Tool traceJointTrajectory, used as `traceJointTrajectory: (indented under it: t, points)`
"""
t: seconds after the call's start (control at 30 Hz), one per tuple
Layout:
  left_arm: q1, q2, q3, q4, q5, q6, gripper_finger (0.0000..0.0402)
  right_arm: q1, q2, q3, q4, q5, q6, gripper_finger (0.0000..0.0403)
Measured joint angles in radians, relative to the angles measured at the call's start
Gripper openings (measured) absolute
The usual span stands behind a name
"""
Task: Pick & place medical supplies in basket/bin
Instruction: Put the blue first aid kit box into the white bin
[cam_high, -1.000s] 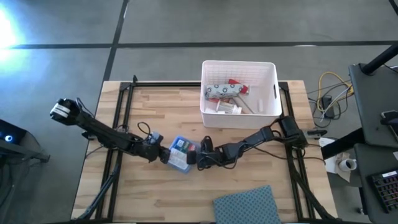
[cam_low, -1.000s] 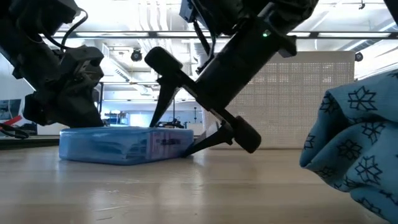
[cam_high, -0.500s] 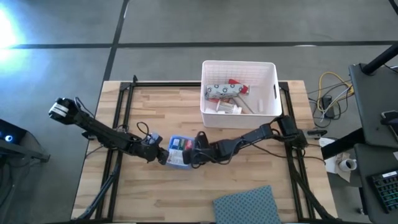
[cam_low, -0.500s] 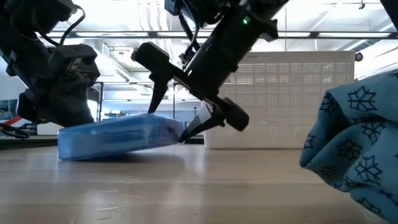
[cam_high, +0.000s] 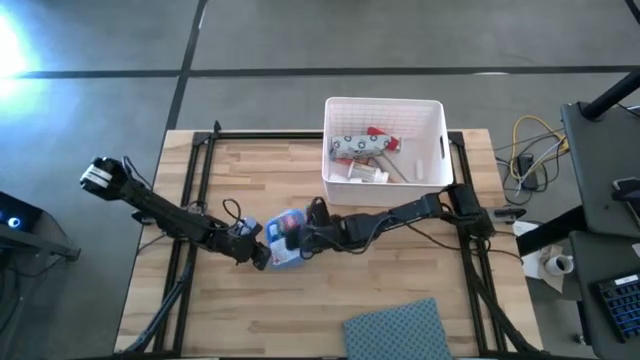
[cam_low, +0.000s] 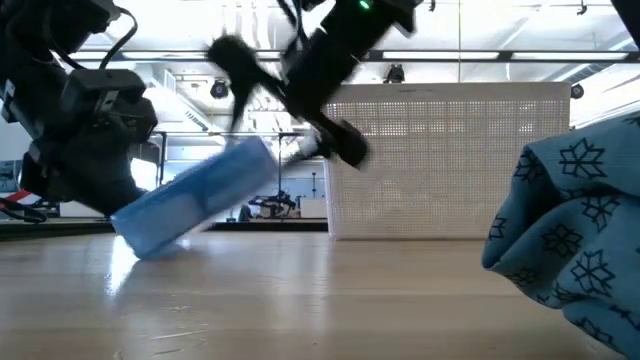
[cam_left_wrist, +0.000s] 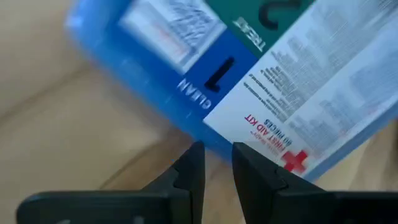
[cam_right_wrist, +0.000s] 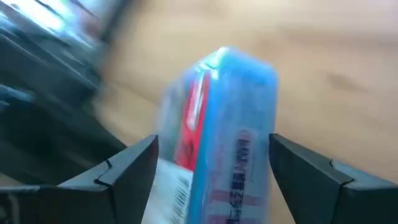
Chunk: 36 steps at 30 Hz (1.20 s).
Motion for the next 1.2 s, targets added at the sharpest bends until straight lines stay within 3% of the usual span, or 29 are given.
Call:
traceJointTrajectory:
  t: [0.07, 0.1, 0.23, 0.63, 0.8, 0.93, 1.1, 1.2]
  points:
    - [-0.001, 0.001, 0.0, 0.009, 0.029, 0.015, 0.006, -0.002, -0.002, 0.026, 0.222, 0.014, -0.016, 0.0285]
    - [0.003, 0.007, 0.002, 0.022, -0.002, 0.03, 0.0059, -0.005, -0.002, 0.048, 0.277, -0.036, -0.023, 0.0285]
    - [0.003, 0.011, 0.005, 0.028, -0.018, 0.046, 0.0059, 0.01, 0.01, 0.092, 0.251, -0.118, -0.095, 0.0285]
    - [0.004, 0.016, 0.0, 0.006, -0.016, 0.042, 0.006, 0.006, -0.001, 0.182, 0.105, -0.041, -0.229, 0.0285]
    - [0.004, 0.015, 0.0, 0.002, -0.019, 0.041, 0.006, 0.002, -0.022, 0.266, -0.163, -0.025, -0.294, 0.0285]
    - [0.004, 0.014, 0.01, 0.003, -0.02, 0.041, 0.006, 0.013, -0.023, 0.322, -0.482, -0.039, -0.219, 0.0285]
    - [0.003, 0.006, 0.082, 0.039, -0.058, 0.154, 0.006, 0.012, -0.023, 0.248, -0.675, -0.151, -0.138, 0.0285]
    - [0.004, 0.006, 0.147, 0.038, -0.083, 0.261, 0.006, 0.041, -0.024, 0.176, -0.699, -0.195, -0.042, 0.0285]
